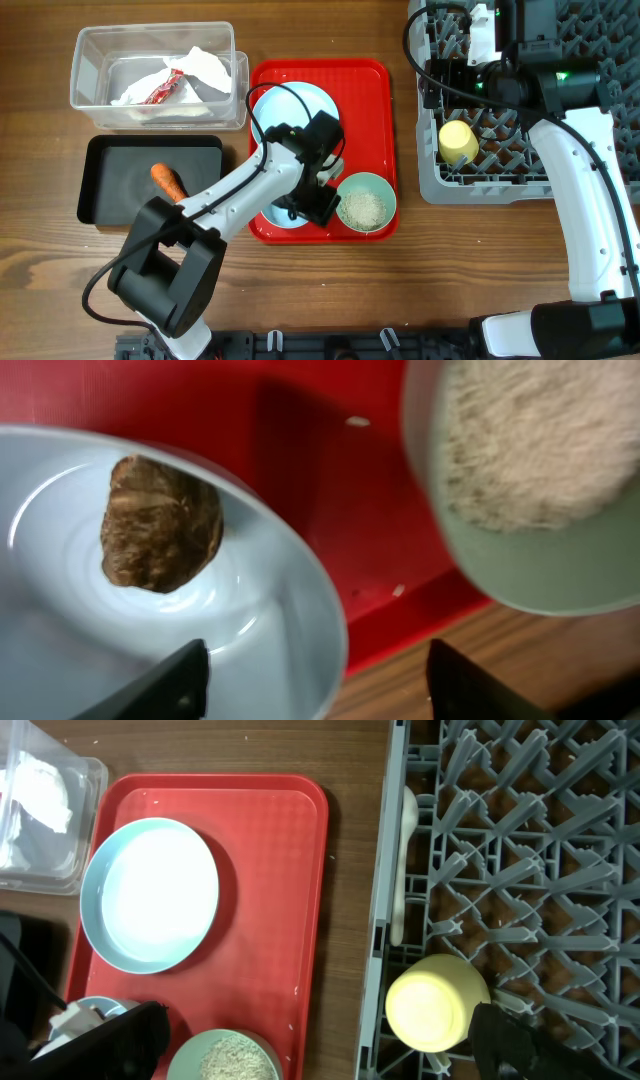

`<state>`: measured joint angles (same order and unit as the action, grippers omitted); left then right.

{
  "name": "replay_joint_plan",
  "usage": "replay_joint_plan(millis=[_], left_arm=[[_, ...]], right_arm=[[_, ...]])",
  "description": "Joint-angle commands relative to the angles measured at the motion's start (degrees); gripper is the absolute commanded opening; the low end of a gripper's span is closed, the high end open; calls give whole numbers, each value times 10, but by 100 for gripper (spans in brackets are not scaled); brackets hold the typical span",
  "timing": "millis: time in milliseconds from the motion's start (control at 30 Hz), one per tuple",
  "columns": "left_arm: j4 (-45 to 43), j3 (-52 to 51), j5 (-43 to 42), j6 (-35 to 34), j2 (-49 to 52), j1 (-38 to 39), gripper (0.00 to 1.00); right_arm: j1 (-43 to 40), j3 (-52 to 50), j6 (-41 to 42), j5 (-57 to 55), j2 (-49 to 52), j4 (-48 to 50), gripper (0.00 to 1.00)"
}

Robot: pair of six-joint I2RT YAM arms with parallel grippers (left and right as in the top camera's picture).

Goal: Sort waste into correct bins and load items into the dishwasher rack
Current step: 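Grasp the small blue bowl with brown scrap using the left gripper, then tip the blue bowl over the black tray to dump the scrap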

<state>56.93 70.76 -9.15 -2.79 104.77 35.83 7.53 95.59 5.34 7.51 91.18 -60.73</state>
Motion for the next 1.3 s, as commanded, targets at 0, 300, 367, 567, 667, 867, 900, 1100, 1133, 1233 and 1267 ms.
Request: replay_joint_plan(millis=[0, 300, 367, 567, 667, 867, 900, 1100, 1133, 1233, 1267], left_arm=[[-24, -36, 16, -7, -7, -4, 57], [-30, -39, 20, -44, -10, -5, 4], [-16, -17, 20, -52, -14, -5, 4], [31, 60, 20, -54, -43, -9, 4], [58, 93, 20, -59, -60, -17, 4], [70, 106, 14, -83, -128, -91, 4], [70, 106, 12, -82, -136, -110, 4], [74, 105, -78, -53, -142, -284, 4], [75, 104, -110, -34, -138, -311, 4], [74, 95, -231, 35, -123, -403, 4], [74, 91, -256, 50, -120, -422, 4]], right_arm=[[-3, -5, 7, 6, 4, 0, 99], [-3, -5, 6, 6, 4, 0, 99], [-3, -5, 6, 6, 4, 0, 99], [-3, -5, 6, 6, 4, 0, 99], [-3, -5, 6, 6, 4, 0, 99], [-3, -5, 5, 6, 4, 1, 99], [-3, -5, 2, 6, 4, 1, 99], [-3, -5, -8, 6, 4, 0, 99], [-3, -5, -9, 6, 4, 0, 99], [-3, -5, -9, 6, 4, -2, 99], [-3, -5, -9, 6, 4, -4, 100]])
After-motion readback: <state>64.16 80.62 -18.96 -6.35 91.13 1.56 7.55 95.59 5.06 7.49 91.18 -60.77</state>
